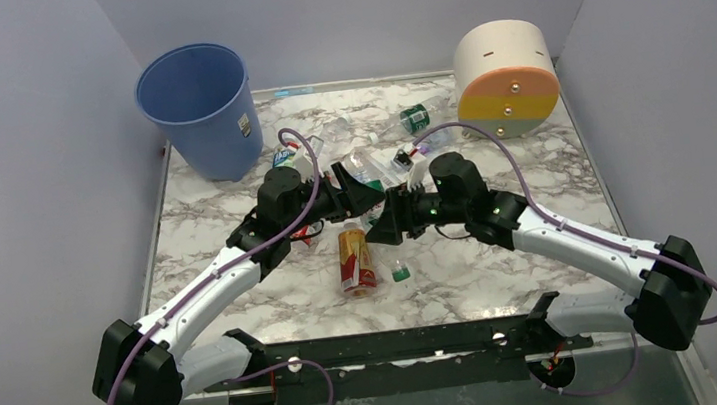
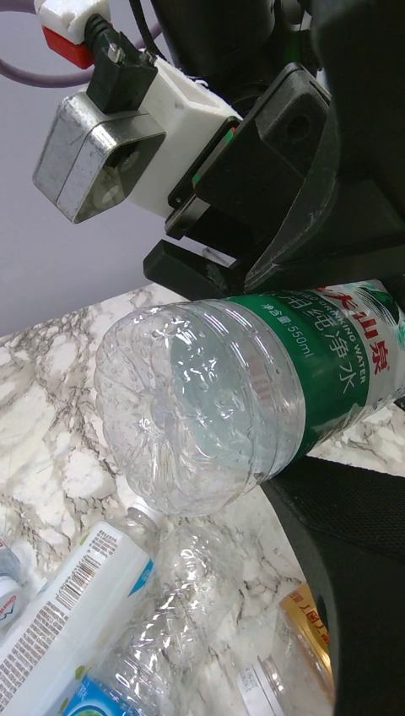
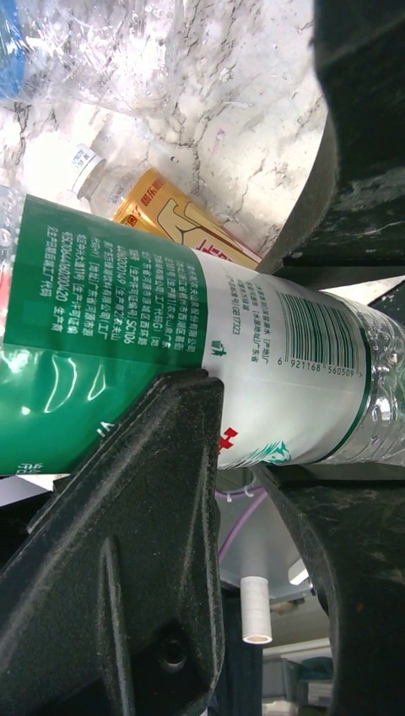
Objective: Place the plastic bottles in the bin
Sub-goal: Pick up the plastic bottle at the center of the board.
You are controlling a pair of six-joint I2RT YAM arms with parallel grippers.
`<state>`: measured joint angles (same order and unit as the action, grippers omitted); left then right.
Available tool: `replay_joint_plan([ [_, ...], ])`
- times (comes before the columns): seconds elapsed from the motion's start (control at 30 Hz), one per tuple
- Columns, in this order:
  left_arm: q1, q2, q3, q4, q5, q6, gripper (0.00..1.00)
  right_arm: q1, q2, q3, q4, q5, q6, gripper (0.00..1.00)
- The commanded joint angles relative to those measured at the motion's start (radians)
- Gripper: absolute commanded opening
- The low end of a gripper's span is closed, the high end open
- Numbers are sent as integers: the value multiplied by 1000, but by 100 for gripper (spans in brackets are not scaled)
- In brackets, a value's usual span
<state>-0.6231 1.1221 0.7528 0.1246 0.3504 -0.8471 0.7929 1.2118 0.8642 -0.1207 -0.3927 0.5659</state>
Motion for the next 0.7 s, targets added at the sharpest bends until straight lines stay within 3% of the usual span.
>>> replay_joint_plan([
  [0.0,-7,-17,-1,21,6,17,61,9,15,22,32,12,12,65],
  [0.47,-1,-2,6,14,-3,31,55,9,7,24,10,14,15,77],
  [0.53,1,-2,11,4,-7,37,55,10,-5,33,-14,28,8,81],
  [0.57,4,-2,12,0,-7,38,55,9,-12,36,-25,36,3,87],
  [0.6,5,-2,13,0,-7,39,55,10,-22,39,-36,44,0,99],
  [0.67,8,0,13,-1,-8,41,55,9,-41,42,-53,55,-4,100],
])
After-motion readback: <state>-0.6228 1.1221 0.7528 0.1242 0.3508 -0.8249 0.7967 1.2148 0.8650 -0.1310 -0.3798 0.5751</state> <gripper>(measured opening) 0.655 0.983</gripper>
